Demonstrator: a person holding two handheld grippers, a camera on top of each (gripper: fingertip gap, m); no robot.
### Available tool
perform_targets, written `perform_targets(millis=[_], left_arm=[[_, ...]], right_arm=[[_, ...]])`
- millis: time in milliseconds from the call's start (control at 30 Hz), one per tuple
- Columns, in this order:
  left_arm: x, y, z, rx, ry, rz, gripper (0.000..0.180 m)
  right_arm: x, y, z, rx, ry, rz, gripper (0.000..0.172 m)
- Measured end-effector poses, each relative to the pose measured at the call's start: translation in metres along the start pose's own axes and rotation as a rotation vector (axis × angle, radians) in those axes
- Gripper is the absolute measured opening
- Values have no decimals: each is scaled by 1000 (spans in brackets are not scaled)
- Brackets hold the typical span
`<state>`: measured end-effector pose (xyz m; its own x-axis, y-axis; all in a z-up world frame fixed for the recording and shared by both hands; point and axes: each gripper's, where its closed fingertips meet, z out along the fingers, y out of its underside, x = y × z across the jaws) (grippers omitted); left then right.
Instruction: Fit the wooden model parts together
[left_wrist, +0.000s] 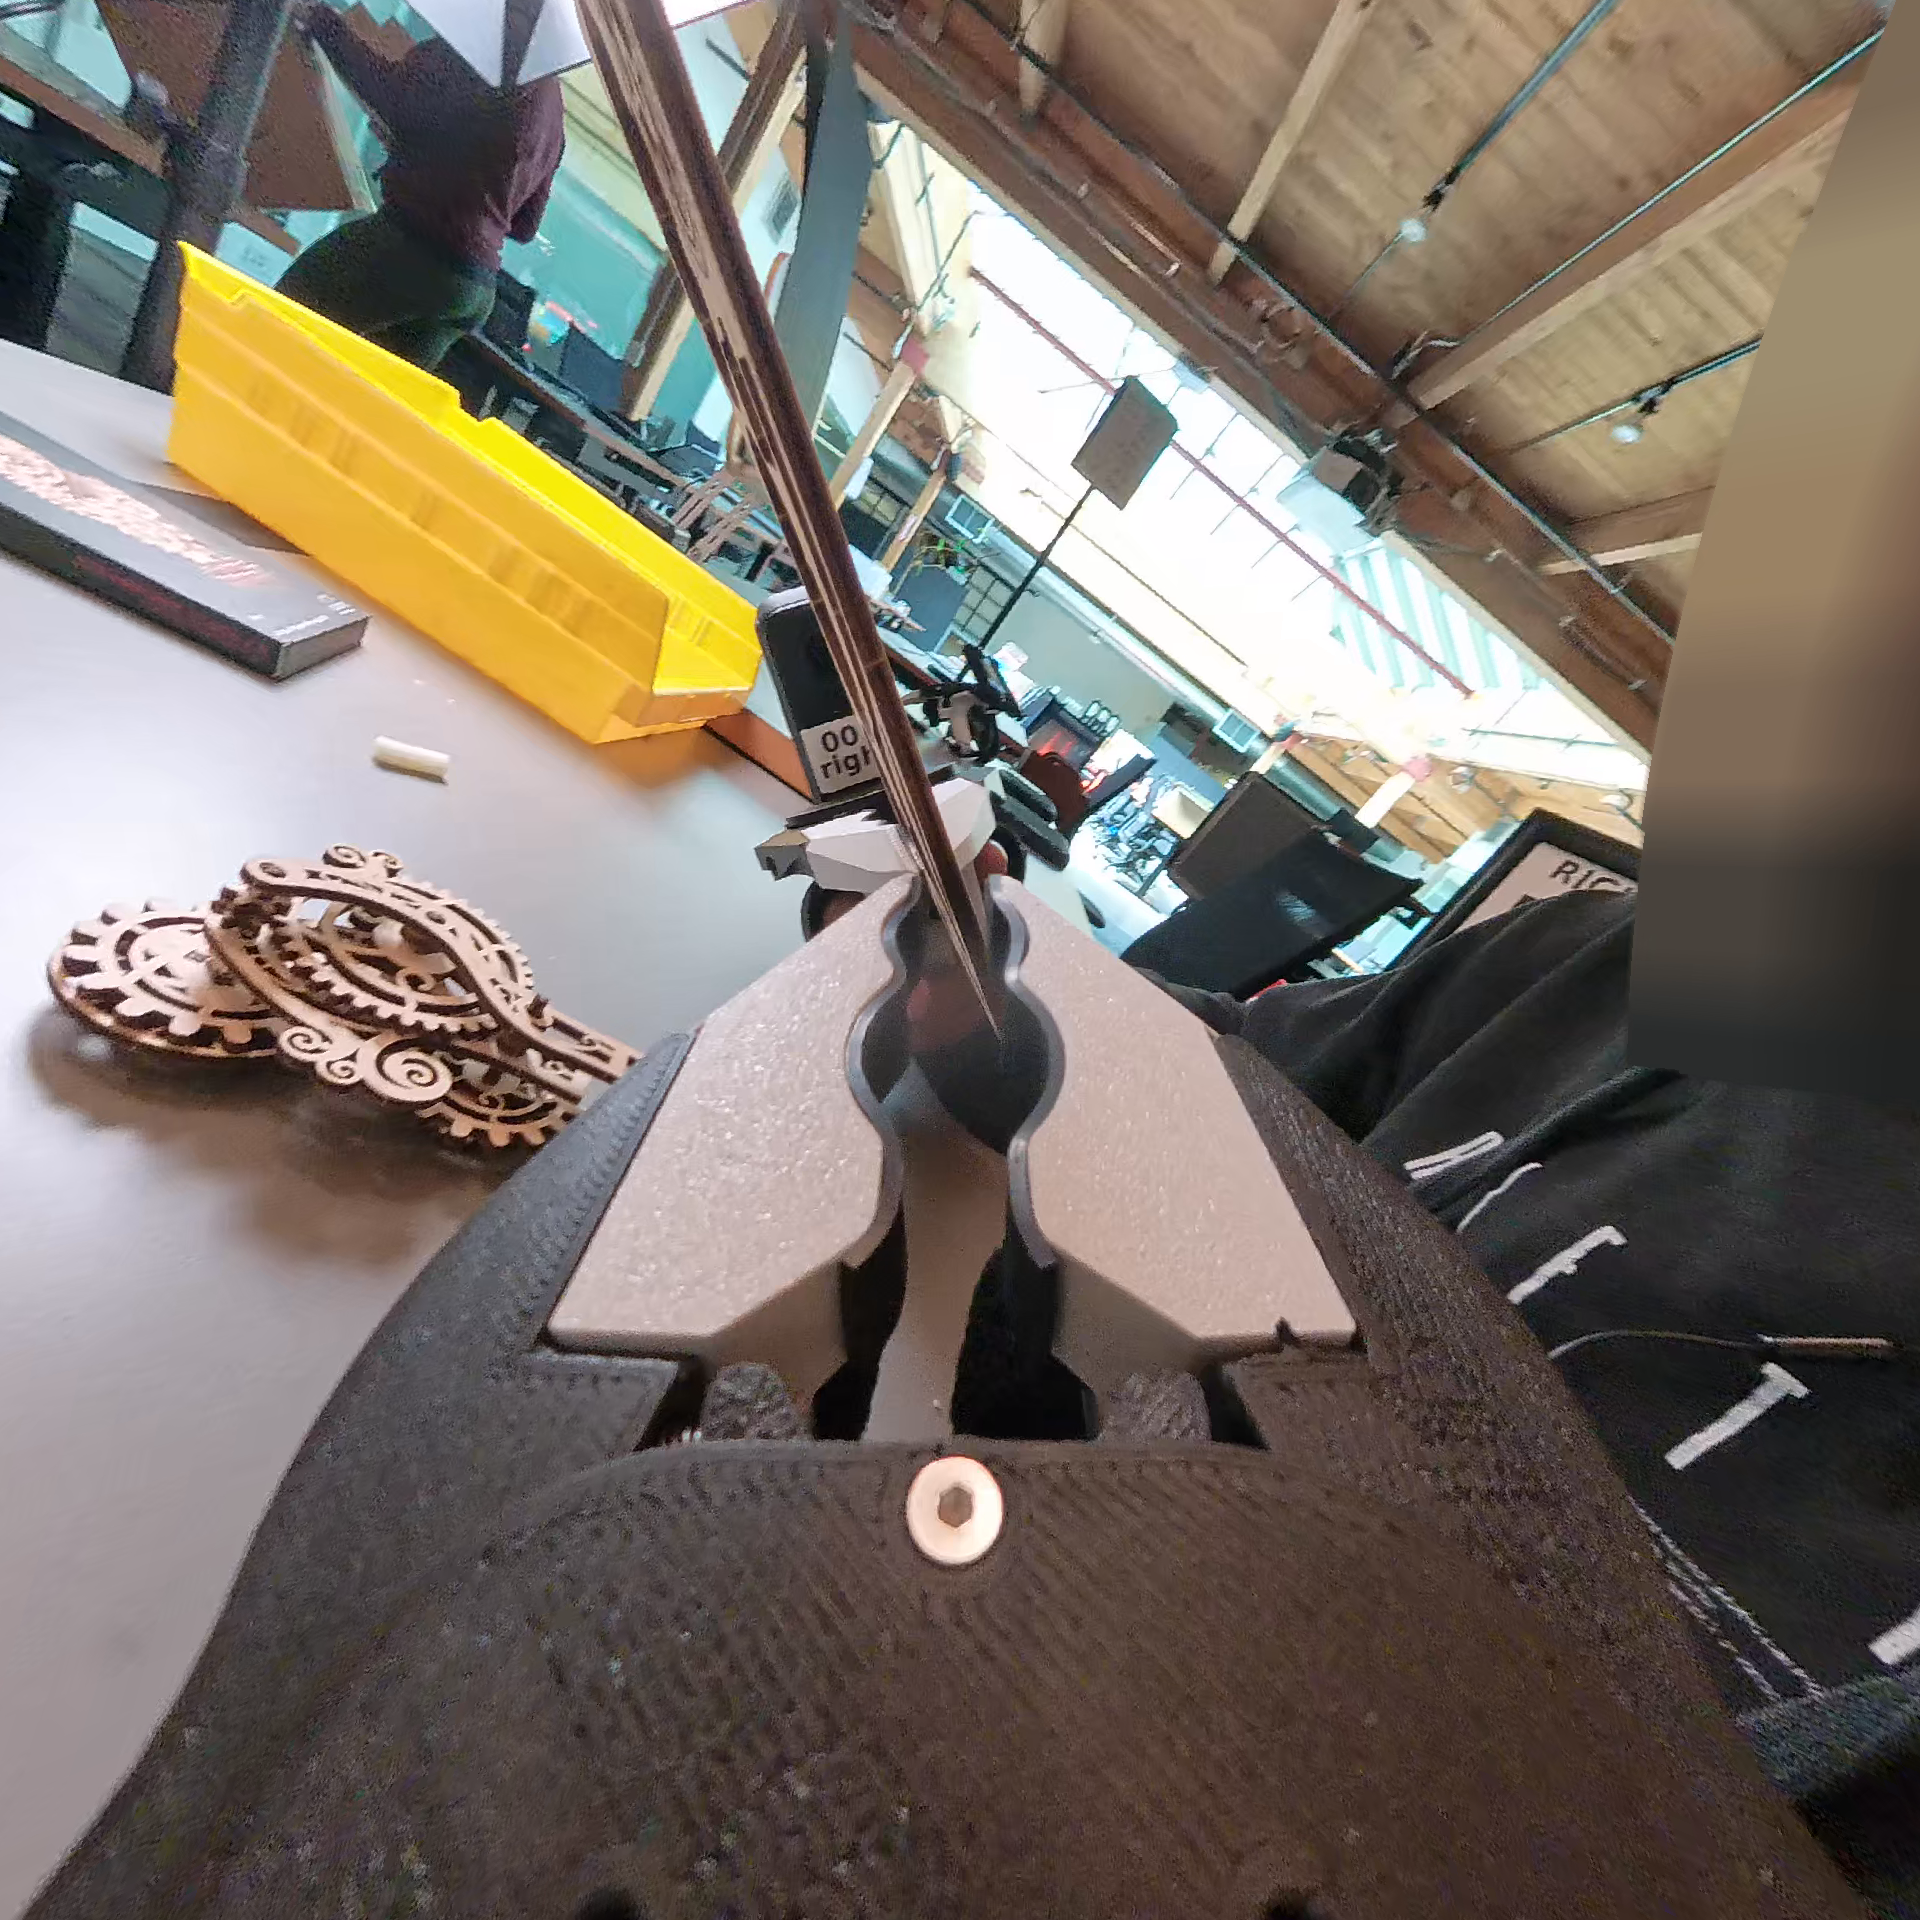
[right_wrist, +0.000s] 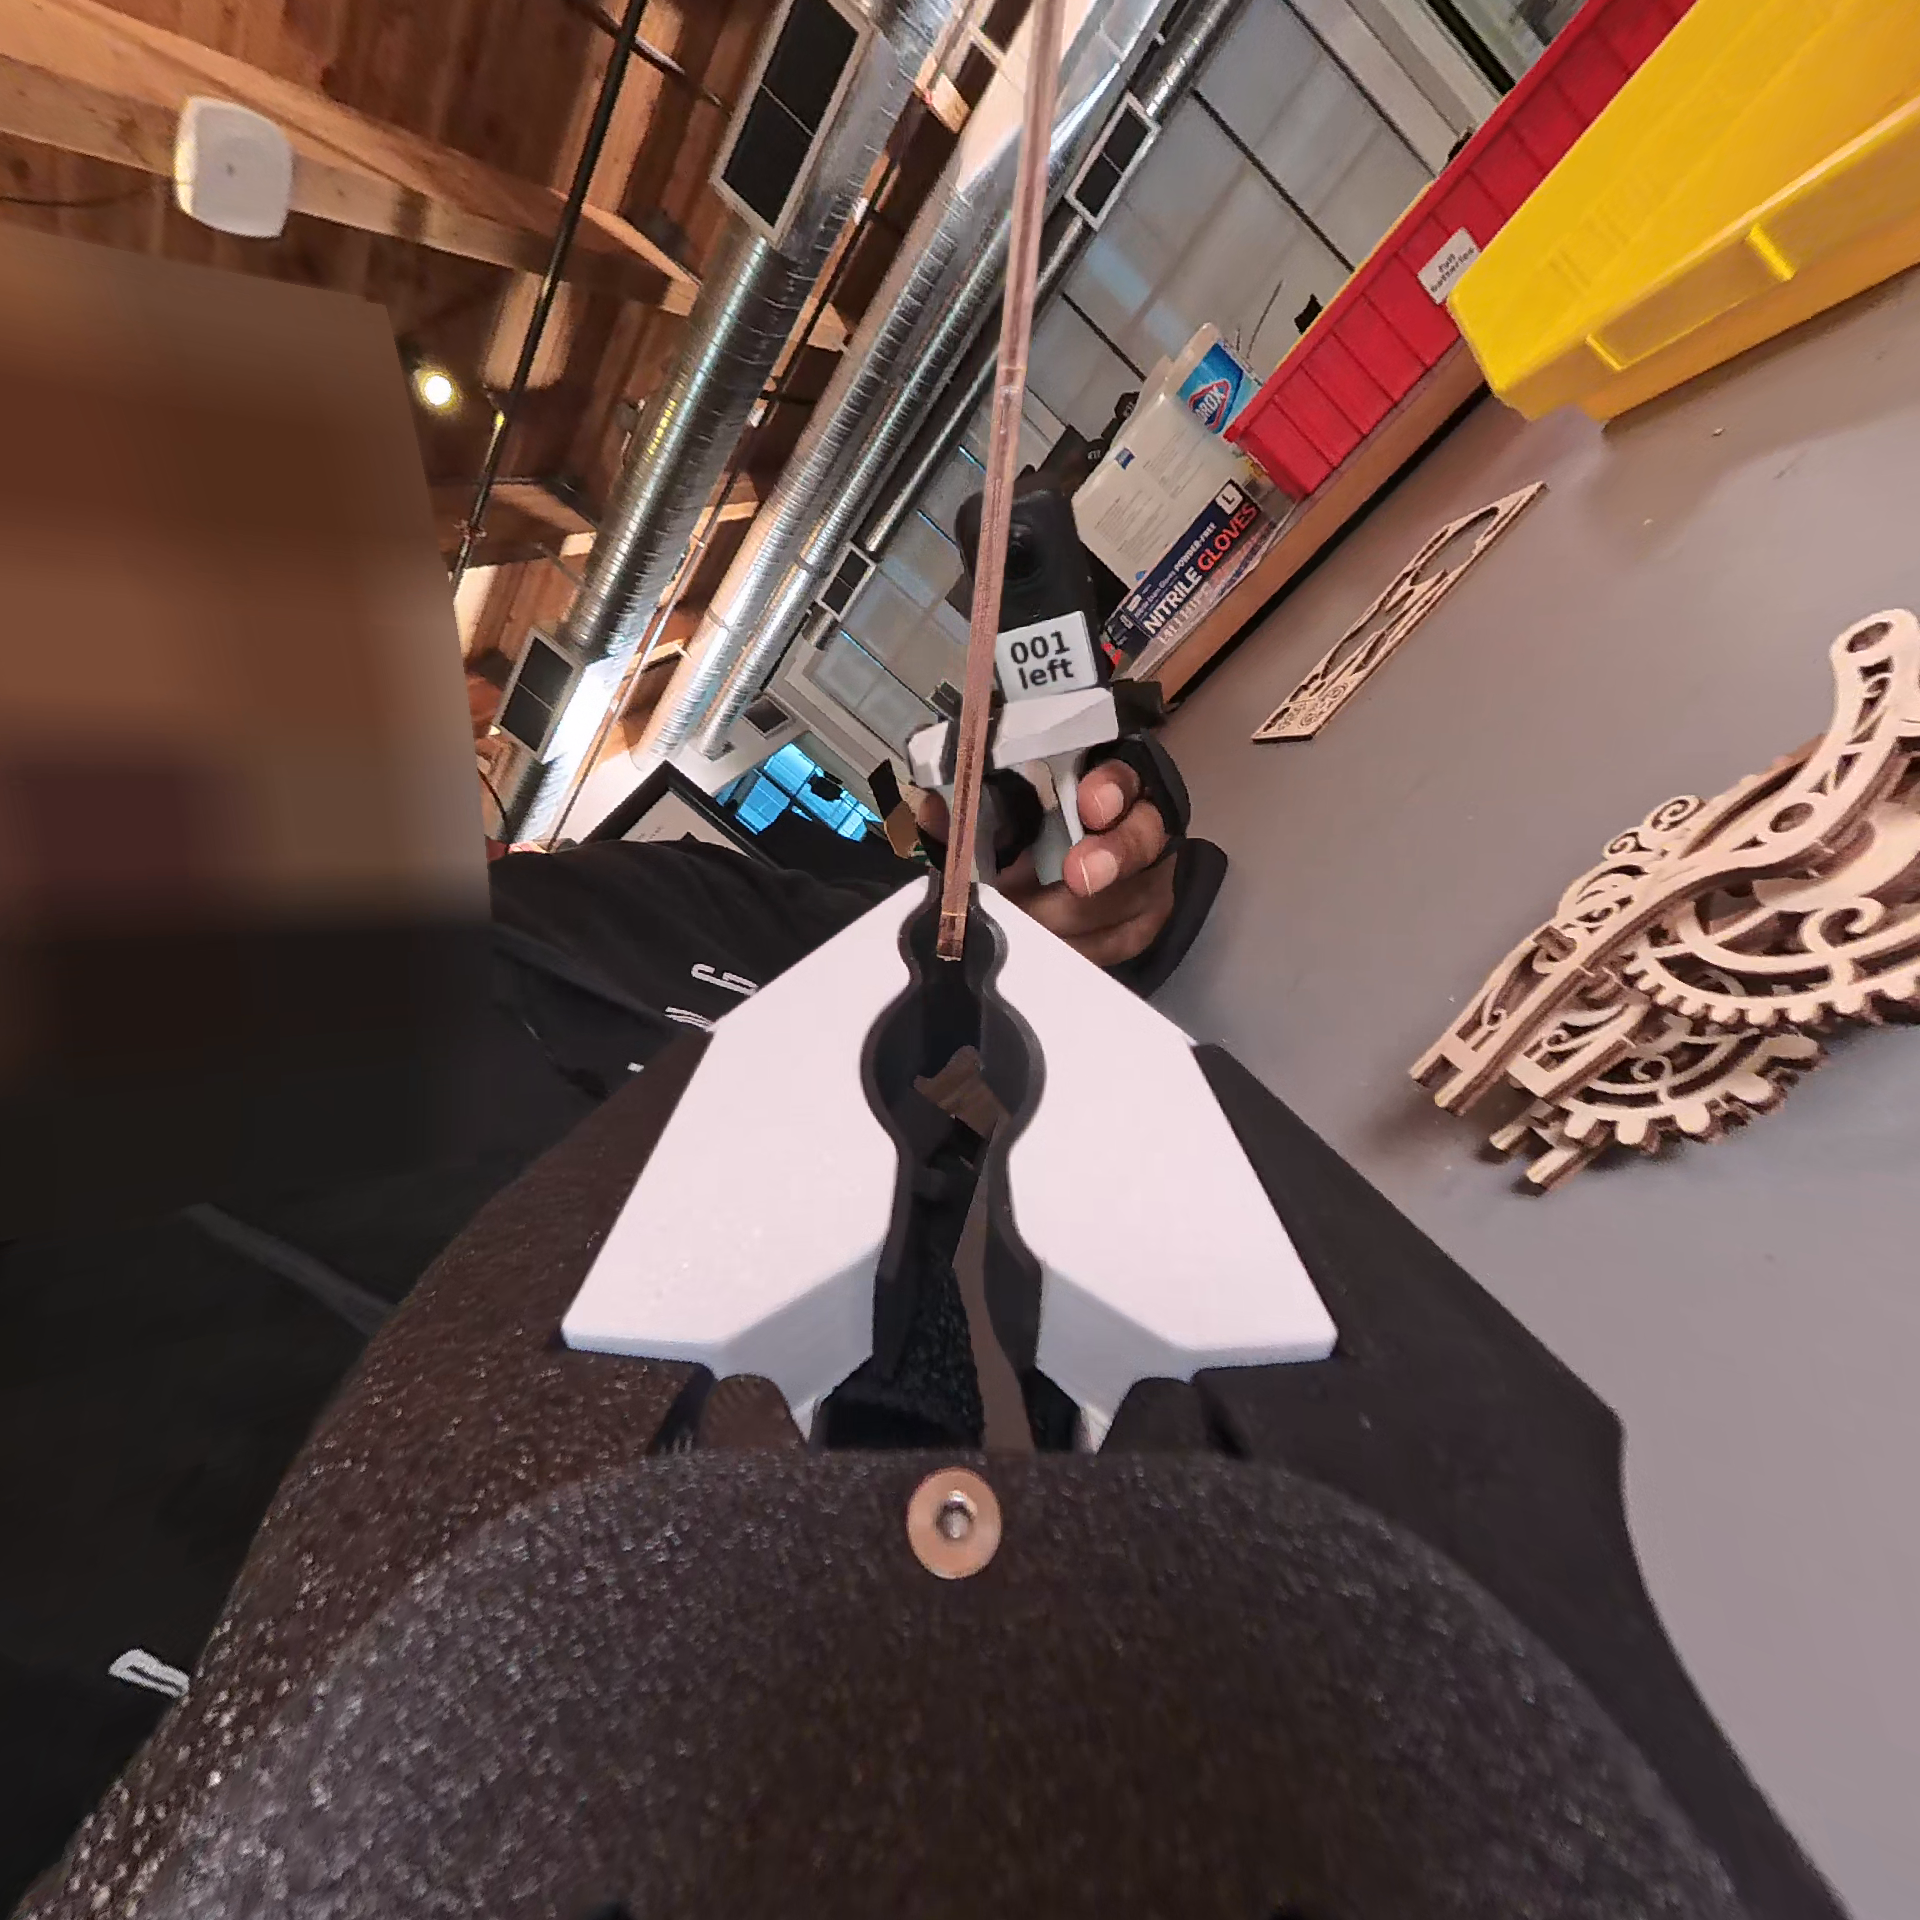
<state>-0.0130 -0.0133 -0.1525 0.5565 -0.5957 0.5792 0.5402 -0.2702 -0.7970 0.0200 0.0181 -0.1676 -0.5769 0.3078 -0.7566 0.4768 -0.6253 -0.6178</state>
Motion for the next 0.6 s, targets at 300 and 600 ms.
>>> perform_targets(millis=[300,600], left_arm=[[-16,7,-1,-29,-76,-22,5],[-24,16,0,-62,-102,-71,3]], right_arm=[[13,0,-3,4,57,22,1],[22,-6,-8,45,102,36,1]])
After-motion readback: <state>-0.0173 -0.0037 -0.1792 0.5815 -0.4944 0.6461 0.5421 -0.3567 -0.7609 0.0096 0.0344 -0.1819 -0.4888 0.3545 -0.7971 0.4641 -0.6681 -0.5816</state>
